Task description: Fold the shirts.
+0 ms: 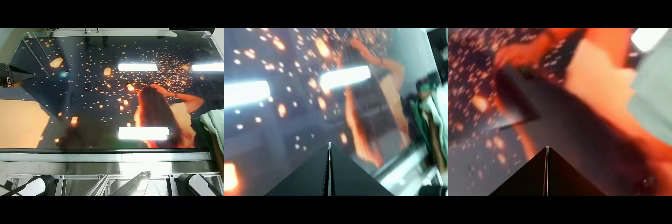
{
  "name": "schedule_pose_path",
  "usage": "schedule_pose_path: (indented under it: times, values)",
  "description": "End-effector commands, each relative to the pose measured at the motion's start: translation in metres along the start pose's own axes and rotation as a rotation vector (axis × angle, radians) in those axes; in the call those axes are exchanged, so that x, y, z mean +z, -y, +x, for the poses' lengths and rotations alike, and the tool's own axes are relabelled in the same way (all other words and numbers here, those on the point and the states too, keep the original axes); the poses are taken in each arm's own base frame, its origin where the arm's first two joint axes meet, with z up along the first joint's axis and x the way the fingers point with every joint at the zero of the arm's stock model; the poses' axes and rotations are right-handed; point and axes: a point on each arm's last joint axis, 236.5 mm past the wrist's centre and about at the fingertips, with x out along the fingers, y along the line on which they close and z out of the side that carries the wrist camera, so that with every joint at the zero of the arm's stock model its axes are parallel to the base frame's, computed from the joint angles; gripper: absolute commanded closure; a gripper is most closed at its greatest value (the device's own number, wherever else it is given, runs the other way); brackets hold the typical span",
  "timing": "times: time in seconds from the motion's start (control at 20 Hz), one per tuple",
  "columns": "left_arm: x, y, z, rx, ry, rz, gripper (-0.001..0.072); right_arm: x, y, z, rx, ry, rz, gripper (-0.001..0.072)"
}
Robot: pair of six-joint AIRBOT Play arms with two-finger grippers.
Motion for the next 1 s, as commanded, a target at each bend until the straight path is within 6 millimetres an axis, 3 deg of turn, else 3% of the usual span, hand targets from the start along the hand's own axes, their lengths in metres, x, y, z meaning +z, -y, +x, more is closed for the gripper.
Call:
schedule_pose_path:
  times: [0.0, 0.1, 0.15, 0.25, 0.3, 0.45, 0.95]
  values:
    - [-0.047, 0.034, 0.017, -0.046, -0.065, 0.039, 0.0699, -0.089, -0.12, 0.03, 0.248, -0.136, -0.357, 0.0694]
    - [-0.095, 0.054, 0.036, -0.075, -0.109, 0.025, 0.07, -0.16, -0.151, 0.033, 0.328, -0.201, -0.536, 0.0694]
    - [-0.117, 0.058, 0.044, -0.072, -0.117, 0.019, 0.0699, -0.188, -0.151, 0.035, 0.334, -0.227, -0.599, 0.0694]
    - [-0.144, 0.061, 0.051, -0.06, -0.125, 0.003, 0.0691, -0.224, -0.134, 0.044, 0.291, -0.29, -0.636, 0.0694]
    - [-0.154, 0.062, 0.053, -0.053, -0.141, 0.012, 0.069, -0.232, -0.132, 0.046, 0.294, -0.315, -0.642, 0.0694]
    - [-0.166, 0.069, 0.052, -0.053, -0.136, 0.031, 0.0691, -0.239, -0.137, 0.047, 0.315, -0.334, -0.632, 0.0694]
    - [-0.165, 0.104, 0.029, -0.017, -0.024, 0.182, 0.0691, -0.24, -0.139, 0.046, 0.326, -0.339, -0.625, 0.0694]
